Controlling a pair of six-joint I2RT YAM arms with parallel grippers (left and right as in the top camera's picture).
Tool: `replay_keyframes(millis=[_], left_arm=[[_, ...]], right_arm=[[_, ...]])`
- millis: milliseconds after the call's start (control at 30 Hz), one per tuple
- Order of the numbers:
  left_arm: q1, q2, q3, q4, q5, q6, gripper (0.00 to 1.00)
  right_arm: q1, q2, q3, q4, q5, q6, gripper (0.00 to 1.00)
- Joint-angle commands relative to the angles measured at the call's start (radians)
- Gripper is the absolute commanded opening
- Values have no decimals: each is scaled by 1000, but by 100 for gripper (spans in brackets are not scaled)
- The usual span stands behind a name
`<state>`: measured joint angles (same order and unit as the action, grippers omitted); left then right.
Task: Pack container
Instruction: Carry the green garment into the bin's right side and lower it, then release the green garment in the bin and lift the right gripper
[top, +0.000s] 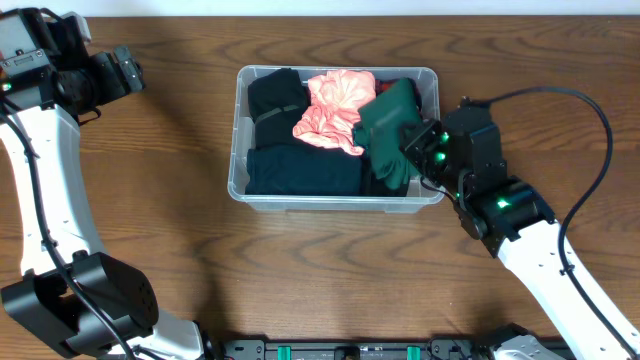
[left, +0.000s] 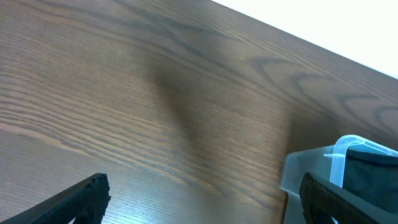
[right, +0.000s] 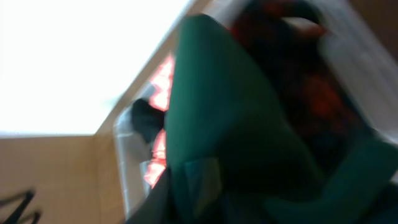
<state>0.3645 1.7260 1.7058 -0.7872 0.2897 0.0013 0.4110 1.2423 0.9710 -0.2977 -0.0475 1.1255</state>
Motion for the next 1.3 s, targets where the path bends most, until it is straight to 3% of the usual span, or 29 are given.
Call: replay_keyframes(millis=[0,67,133,333,433,533,700,800,1267], left_arm=[[1,-7,-1,0,13,13,98],[1,-7,-1,0,13,13,98],[1,-7,-1,0,13,13,98],[1,-7,-1,0,13,13,98],[1,-7,-1,0,13,13,98],[1,-7,-1,0,13,13,98],[1,-7,-1,0,13,13,98],[1,-7,-1,0,13,13,98],[1,-7,-1,0,13,13,98]], right_arm=[[24,-33,25,32,-53,-167,45],[20,-51,40,22,-53,-224,70],[15,-66,55,-10,-47,-261,82],[15,-90,64,-82,-58,-366,84],[17,-101,66,-100,-62,-454,75],[17,-105,87,-126,-61,-613,53],[16,-89,116,-177,-14,-848,30],[16,-56,116,-205,65,-896,3],[14,254,115,-223,213,-921,1]])
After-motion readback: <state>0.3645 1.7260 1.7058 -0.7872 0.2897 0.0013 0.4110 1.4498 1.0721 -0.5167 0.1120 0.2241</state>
